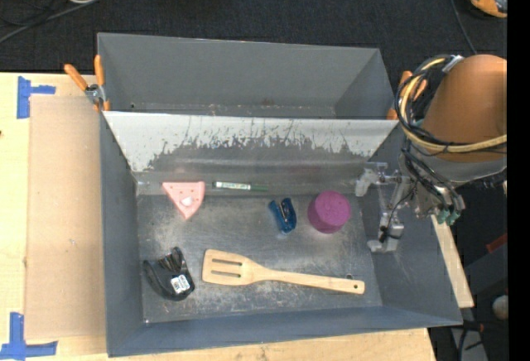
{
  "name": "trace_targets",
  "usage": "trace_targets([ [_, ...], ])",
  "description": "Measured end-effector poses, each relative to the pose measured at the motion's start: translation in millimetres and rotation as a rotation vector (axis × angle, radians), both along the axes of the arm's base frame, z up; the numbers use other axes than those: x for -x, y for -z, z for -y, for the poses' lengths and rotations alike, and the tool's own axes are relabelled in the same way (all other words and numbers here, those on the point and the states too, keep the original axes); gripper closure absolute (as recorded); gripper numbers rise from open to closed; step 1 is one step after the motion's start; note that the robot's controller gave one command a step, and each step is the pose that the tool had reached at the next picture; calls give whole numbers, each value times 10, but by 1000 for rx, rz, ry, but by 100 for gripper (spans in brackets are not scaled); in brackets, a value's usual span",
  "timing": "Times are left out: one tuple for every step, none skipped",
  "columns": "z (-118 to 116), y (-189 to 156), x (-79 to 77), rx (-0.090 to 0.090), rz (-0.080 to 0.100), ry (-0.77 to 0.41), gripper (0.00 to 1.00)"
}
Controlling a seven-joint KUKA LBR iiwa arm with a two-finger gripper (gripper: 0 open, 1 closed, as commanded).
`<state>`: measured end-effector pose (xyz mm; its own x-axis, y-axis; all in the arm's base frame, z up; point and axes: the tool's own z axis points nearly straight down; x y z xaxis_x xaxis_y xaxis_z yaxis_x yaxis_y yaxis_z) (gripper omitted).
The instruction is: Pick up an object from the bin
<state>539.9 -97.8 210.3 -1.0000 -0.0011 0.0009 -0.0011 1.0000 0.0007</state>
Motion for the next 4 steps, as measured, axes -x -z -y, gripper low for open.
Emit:
trace_targets([
  [-501, 782, 184, 0, 2, -23, 0],
  [-1040, 513, 360, 1, 4, -200, 0],
  [-1259, 984, 446, 0, -8, 2, 0],
  [-1693, 1425, 436, -3, 10, -106, 0],
])
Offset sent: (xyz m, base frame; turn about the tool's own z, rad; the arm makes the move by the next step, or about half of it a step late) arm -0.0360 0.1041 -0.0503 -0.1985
